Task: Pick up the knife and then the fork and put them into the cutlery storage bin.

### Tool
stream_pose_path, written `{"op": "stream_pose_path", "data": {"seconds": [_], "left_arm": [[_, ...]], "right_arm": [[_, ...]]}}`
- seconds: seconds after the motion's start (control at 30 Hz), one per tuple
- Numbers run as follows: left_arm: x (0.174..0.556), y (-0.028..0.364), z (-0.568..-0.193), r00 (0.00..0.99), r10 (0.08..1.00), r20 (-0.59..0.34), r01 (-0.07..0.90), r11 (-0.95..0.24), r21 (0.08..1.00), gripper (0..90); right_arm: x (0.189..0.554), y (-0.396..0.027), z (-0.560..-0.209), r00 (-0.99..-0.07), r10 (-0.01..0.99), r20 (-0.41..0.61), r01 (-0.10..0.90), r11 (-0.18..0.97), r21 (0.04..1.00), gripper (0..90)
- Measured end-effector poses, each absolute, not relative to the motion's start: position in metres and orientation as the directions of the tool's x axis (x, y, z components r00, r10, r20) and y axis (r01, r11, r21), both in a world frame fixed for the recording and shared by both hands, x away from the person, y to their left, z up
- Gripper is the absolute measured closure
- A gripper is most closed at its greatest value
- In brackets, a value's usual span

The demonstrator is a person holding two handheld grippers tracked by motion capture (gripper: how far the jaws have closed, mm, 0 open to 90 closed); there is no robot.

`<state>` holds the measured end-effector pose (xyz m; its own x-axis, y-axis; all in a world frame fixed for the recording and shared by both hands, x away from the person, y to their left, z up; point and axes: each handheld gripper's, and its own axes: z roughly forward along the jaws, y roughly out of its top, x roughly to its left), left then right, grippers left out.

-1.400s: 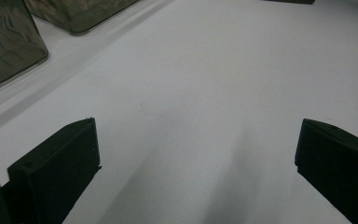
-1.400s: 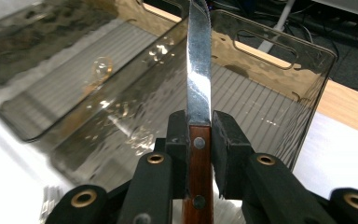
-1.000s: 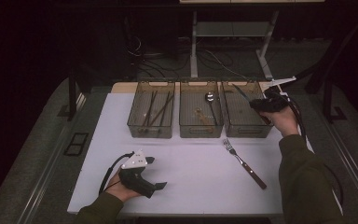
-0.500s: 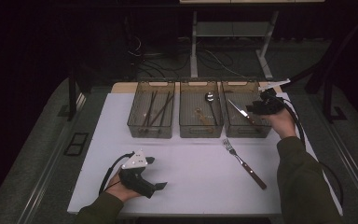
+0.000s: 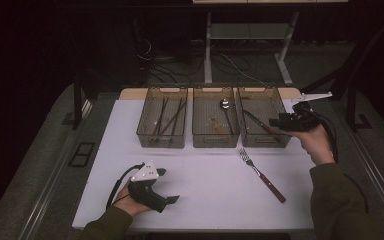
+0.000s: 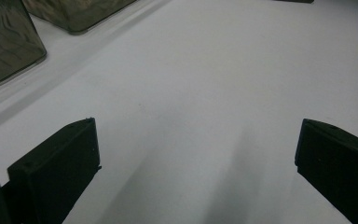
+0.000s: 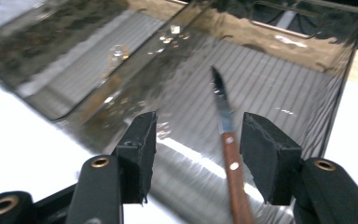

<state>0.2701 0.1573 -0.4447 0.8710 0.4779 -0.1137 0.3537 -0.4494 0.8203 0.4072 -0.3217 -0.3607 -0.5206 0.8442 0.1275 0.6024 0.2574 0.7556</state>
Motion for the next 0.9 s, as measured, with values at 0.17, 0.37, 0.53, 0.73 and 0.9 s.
{"op": "stream_pose_path", "data": {"seconds": [0.17,0.37,0.53,0.73,0.9], "left_arm": [[0.27,0.158,-0.444,0.874,0.474,-0.107,0.348,-0.456,0.819,0.0],[0.271,0.159,-0.444,0.875,0.472,-0.109,0.347,-0.455,0.82,0.0],[0.271,0.159,-0.444,0.875,0.471,-0.11,0.35,-0.458,0.817,0.0],[0.269,0.158,-0.443,0.875,0.472,-0.106,0.345,-0.456,0.82,0.0],[0.27,0.158,-0.444,0.876,0.471,-0.105,0.344,-0.458,0.819,0.0]], "right_arm": [[0.385,-0.32,-0.358,-0.542,0.832,0.117,0.59,0.278,0.758,42.6],[0.36,-0.317,-0.363,-0.563,0.816,0.133,0.581,0.276,0.765,40.4],[0.34,-0.314,-0.376,-0.579,0.806,0.123,0.575,0.296,0.763,40.1],[0.316,-0.308,-0.396,-0.598,0.792,0.123,0.587,0.328,0.74,39.8],[0.3,-0.303,-0.407,-0.625,0.771,0.123,0.583,0.357,0.73,40.9]]}}
